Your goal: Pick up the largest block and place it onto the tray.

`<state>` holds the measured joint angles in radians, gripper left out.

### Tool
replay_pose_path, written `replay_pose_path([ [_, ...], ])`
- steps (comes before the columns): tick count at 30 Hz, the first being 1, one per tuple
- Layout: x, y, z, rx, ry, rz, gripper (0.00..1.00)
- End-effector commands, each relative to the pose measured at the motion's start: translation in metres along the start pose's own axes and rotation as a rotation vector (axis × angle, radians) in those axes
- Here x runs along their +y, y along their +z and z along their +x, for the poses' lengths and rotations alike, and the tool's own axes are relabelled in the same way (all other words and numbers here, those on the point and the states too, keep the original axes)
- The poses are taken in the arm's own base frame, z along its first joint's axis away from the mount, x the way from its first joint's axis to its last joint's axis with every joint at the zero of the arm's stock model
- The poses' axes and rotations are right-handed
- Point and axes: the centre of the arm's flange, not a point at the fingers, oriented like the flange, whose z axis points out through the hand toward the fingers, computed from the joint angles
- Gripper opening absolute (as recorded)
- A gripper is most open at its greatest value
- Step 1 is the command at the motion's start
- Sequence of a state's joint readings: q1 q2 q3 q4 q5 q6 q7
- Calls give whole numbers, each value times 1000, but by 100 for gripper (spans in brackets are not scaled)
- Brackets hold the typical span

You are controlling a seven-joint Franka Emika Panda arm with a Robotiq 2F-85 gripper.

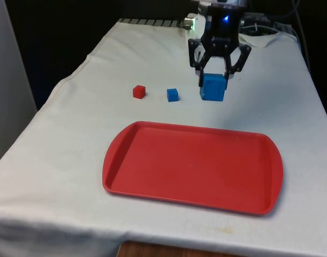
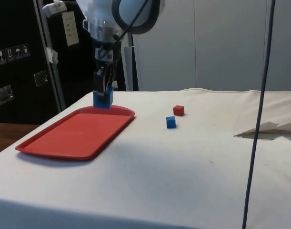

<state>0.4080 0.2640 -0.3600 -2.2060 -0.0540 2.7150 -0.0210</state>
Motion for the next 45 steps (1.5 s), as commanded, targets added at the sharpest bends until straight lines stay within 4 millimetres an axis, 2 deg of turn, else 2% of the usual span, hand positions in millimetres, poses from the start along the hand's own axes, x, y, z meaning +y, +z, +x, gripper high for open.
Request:
replay_pose_path([
  [1,1,1,2,0,3,9,2],
  [21,43,45,38,-27,18,-8,2],
  [23,44,45,38,-23,18,-21,2],
  [37,68,83,58,-87,28,23,2],
  [40,70,86,60,-86,30,15,2],
  [45,76,103,69,-96,38,46,2],
])
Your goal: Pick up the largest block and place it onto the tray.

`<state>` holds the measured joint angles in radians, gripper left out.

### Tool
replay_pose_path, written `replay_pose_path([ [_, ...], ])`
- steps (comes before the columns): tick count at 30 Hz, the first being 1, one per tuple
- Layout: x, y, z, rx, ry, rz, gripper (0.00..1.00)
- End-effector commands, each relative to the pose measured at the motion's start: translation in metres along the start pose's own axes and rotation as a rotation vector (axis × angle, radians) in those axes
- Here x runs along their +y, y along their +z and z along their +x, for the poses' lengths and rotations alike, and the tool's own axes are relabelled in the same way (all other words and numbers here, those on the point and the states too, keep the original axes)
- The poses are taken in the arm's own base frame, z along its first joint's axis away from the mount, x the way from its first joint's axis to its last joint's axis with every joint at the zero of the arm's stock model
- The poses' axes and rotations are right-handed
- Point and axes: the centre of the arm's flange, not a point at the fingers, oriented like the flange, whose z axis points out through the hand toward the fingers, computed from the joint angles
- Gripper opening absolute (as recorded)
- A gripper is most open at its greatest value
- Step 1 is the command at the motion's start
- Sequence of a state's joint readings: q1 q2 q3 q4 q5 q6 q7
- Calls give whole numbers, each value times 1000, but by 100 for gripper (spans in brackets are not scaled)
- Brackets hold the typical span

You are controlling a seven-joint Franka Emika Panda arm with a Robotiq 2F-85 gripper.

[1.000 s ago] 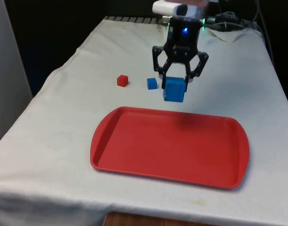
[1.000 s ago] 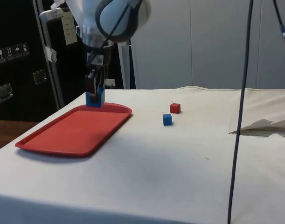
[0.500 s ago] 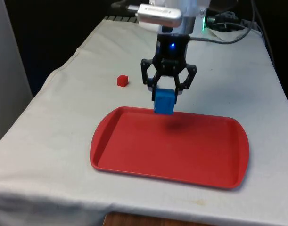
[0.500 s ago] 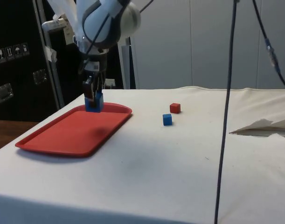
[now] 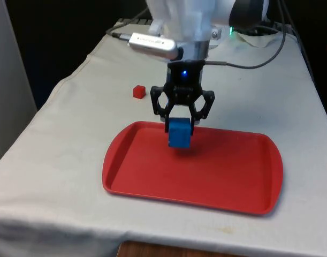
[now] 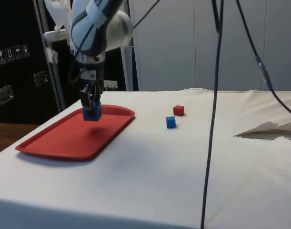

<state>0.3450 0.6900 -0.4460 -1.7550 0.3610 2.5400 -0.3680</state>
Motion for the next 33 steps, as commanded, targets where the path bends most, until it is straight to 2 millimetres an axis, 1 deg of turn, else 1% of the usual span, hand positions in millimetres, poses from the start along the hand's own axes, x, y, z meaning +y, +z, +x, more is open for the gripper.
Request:
replay_pose_path([
  [1,1,4,2,-5,1,17,2],
  [4,3,11,5,-7,5,31,2],
  [5,3,11,5,-1,6,19,2],
  [7,5,18,8,-11,11,46,2],
  [12,10,28,11,-21,21,69,2],
  [13,11,31,12,-23,24,78,5],
  [15,11,31,11,-18,24,69,25],
  [16,12,34,13,-24,25,84,25],
  [20,13,36,15,-27,27,93,64],
  [21,14,37,15,-27,29,95,84],
  [22,14,38,15,-28,30,96,94],
  [23,14,37,15,-28,29,97,99],
  [33,14,37,15,-29,30,94,100],
])
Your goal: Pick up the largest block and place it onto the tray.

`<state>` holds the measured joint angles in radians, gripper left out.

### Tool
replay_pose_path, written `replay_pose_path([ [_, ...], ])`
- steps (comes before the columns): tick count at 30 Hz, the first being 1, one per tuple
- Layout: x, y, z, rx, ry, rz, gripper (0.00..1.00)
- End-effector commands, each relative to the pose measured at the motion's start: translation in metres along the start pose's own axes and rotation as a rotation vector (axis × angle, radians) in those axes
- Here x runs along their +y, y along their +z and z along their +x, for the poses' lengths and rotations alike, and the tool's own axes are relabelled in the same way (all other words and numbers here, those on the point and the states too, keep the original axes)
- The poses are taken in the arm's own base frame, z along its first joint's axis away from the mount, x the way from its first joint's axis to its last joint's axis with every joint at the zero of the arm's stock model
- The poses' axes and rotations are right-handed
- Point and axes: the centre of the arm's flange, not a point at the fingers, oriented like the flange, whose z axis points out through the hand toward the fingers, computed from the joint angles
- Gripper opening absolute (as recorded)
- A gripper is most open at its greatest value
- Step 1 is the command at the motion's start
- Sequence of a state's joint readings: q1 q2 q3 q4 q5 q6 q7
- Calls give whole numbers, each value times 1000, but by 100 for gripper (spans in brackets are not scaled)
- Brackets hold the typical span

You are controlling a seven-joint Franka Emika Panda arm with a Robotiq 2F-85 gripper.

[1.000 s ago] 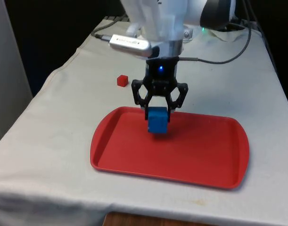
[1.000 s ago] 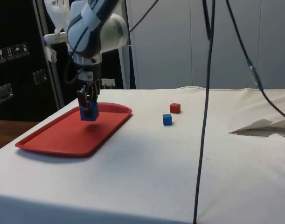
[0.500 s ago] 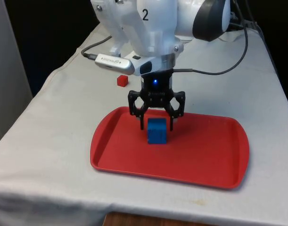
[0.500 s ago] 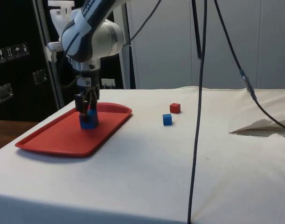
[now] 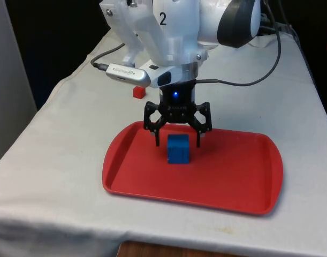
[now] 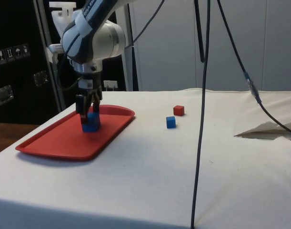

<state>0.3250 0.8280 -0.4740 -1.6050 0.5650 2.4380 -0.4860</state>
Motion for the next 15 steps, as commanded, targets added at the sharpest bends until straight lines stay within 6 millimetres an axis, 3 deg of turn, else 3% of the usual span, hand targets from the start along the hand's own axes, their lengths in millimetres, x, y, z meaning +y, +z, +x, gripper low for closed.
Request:
replay_pose_path([
  [1,0,0,0,0,0,0,100],
  [9,2,-26,5,5,4,-2,100],
  [10,2,-20,6,12,1,1,100],
  [15,5,-46,6,9,11,5,100],
])
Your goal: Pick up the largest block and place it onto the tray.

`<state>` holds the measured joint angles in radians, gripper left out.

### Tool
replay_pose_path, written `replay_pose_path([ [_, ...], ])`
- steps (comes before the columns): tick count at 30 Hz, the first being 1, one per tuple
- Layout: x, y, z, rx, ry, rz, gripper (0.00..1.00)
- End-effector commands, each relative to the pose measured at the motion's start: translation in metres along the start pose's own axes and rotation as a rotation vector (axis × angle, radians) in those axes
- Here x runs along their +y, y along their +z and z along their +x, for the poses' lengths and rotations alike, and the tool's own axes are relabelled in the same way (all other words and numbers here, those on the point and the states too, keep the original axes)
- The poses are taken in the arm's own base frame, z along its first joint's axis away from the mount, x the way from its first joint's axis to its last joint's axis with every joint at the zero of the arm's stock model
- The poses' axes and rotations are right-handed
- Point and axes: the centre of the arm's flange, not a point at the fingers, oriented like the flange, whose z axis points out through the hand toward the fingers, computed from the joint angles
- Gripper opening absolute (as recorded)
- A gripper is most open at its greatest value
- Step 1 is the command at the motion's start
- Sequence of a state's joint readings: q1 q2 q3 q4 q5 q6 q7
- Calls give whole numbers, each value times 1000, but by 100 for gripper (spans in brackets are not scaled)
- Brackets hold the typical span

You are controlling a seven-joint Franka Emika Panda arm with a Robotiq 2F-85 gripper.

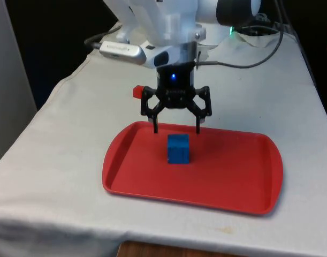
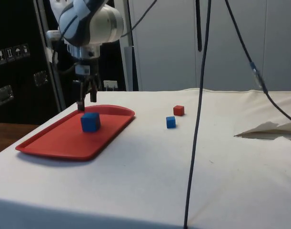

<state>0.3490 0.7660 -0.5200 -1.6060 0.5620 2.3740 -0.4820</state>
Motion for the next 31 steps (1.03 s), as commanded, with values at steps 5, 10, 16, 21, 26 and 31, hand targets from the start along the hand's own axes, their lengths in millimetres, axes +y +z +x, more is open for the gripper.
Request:
replay_pose_path([
  [5,2,-18,-3,2,7,-3,100],
  [10,6,-39,-4,6,11,5,100],
  [16,11,-54,-6,6,13,5,100],
  [21,13,-60,-7,4,6,4,100],
  [26,15,-68,-10,-16,1,-22,100],
  [31,16,-72,-10,-28,-5,-37,100],
])
